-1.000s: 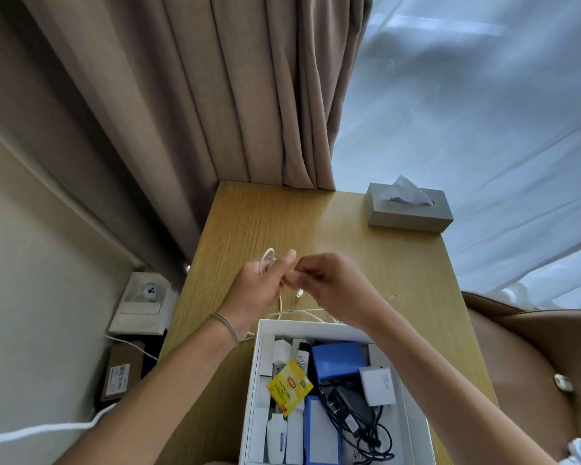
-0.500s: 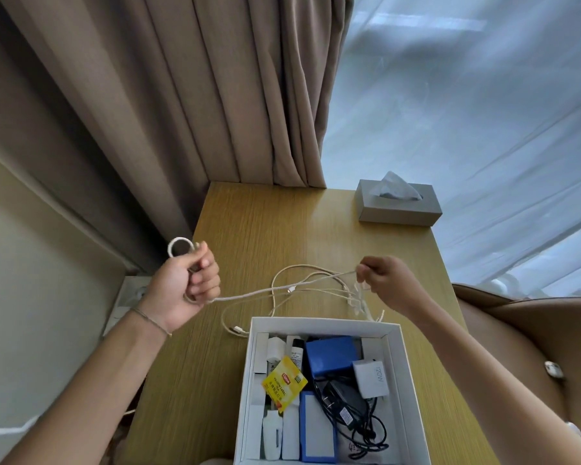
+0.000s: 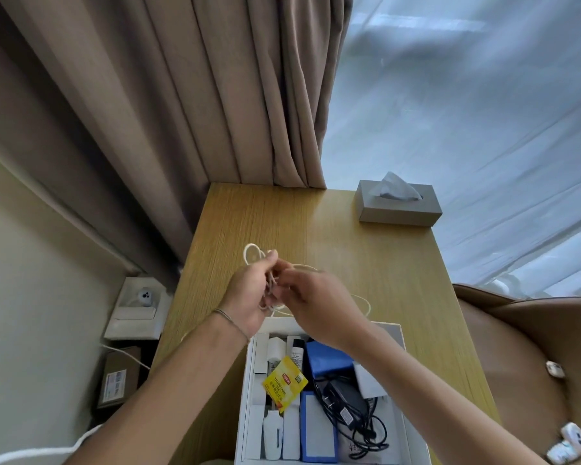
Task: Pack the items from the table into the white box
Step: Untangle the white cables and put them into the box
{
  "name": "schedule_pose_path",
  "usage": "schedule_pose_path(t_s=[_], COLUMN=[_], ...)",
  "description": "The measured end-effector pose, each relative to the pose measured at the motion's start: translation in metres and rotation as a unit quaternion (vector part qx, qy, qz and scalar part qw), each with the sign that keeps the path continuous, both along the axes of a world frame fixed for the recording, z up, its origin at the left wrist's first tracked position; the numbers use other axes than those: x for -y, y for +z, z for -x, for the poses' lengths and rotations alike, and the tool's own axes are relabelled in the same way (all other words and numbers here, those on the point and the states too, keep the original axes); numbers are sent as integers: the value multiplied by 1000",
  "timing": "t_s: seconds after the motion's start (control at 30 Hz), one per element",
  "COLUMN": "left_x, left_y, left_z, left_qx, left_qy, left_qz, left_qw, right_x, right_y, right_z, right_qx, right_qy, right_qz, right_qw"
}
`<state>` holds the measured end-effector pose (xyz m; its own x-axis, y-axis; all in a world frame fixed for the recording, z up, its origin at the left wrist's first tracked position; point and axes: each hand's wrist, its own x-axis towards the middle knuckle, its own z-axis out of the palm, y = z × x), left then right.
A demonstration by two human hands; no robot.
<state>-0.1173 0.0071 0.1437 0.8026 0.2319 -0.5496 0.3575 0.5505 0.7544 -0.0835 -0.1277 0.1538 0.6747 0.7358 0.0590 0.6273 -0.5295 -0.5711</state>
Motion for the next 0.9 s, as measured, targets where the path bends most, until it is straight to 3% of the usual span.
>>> schedule_pose_path(t_s=[0.13, 0.23, 0.4, 0.5, 0.7, 0.8, 0.9], left_x=[-29, -56, -92, -107, -59, -26, -9], left_y=[9, 15, 16, 14, -4, -9, -2], left_z=[-4, 0, 14, 24, 32, 25, 14], left_qx=[49, 79, 75, 61, -10, -31, -11], left_qy=[102, 96, 38, -58, -252, -223, -129], left_qz=[138, 191, 170, 105, 25, 18, 48], left_qw=[984, 974, 982, 991, 967, 974, 990], right_x=[21, 43, 68, 76, 49, 24, 9], right_y=[-16, -31, -46, -49, -22, 0, 11], right_z=[-9, -30, -67, -87, -91, -66, -39], right_qx=[-81, -107, -52, -27, 19, -17, -54], right_qy=[24, 3, -50, -120, -206, -147, -49], right_qz=[8, 35, 82, 84, -26, -57, -10], right_qw=[996, 994, 994, 989, 978, 987, 997])
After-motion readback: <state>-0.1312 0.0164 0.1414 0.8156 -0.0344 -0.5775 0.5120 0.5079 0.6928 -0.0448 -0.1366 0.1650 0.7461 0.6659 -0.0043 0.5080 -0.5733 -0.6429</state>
